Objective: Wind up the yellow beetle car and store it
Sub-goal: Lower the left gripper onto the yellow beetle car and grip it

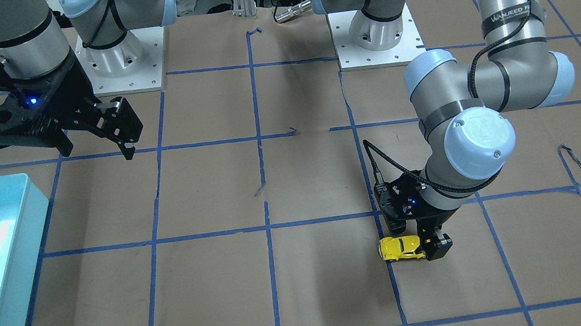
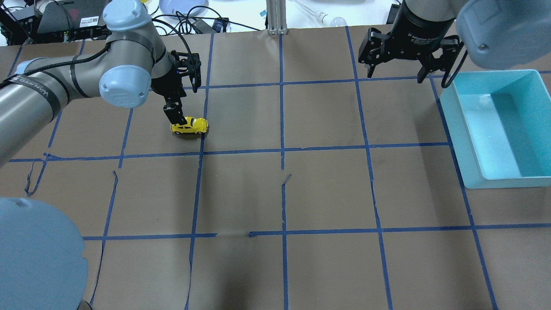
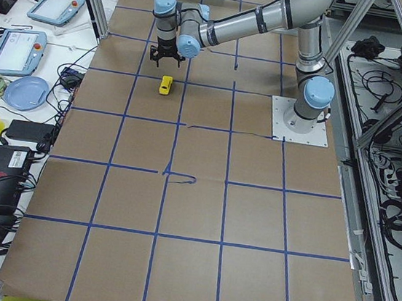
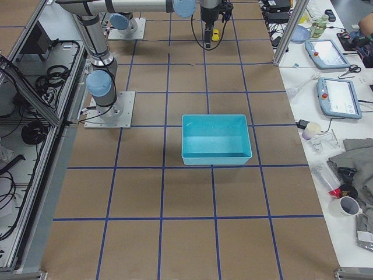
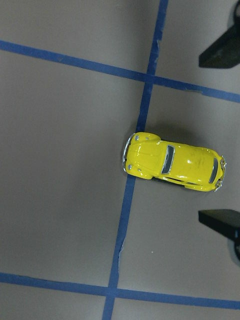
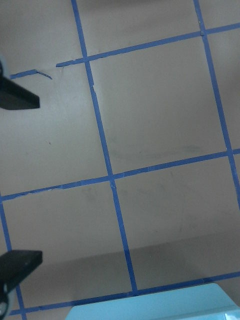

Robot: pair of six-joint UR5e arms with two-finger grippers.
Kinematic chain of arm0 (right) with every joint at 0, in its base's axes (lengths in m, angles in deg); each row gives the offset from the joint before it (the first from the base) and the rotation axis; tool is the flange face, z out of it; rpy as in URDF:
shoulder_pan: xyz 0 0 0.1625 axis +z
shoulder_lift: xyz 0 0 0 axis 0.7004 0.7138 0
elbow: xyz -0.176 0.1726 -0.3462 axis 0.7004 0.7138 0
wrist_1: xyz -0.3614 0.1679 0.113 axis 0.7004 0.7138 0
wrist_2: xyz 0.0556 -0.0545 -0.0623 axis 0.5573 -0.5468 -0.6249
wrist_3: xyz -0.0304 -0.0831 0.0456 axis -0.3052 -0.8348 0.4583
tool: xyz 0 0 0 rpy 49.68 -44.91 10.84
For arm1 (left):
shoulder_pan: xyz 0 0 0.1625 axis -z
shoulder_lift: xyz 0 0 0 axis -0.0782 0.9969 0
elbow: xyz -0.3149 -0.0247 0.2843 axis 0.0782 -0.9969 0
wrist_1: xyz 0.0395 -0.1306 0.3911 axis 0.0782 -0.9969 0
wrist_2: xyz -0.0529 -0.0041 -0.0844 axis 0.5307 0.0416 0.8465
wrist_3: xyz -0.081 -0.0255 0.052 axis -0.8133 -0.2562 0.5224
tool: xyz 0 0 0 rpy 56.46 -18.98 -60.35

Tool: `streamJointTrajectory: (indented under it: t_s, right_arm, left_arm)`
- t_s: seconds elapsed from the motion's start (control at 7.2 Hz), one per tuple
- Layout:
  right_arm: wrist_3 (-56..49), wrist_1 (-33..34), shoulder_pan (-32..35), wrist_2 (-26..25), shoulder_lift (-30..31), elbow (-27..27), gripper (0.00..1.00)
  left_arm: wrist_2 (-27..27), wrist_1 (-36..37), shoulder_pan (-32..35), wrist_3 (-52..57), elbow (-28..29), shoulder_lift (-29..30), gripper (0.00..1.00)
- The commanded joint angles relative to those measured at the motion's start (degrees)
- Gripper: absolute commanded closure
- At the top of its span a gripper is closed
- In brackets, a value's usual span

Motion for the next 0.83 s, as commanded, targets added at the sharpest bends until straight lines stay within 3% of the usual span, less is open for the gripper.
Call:
streamJointTrajectory:
  t_s: [0.0,0.42,0.69]
  right_arm:
    - [-0.02,-0.09,0.00,0.00,0.01,0.00,0.00]
    - [0.07,-0.09,0.00,0.00,0.00,0.00,0.00]
    - [-0.02,-0.09,0.00,0.00,-0.08,0.00,0.00]
  left_arm:
    - [-0.10,8.64,-0.50,6.46,-3.70,2.57,0.00]
    - [0.51,8.94,-2.70,9.75,-3.63,4.60,0.04]
    - [0.60,8.94,-2.62,0.28,-3.27,5.48,0.06]
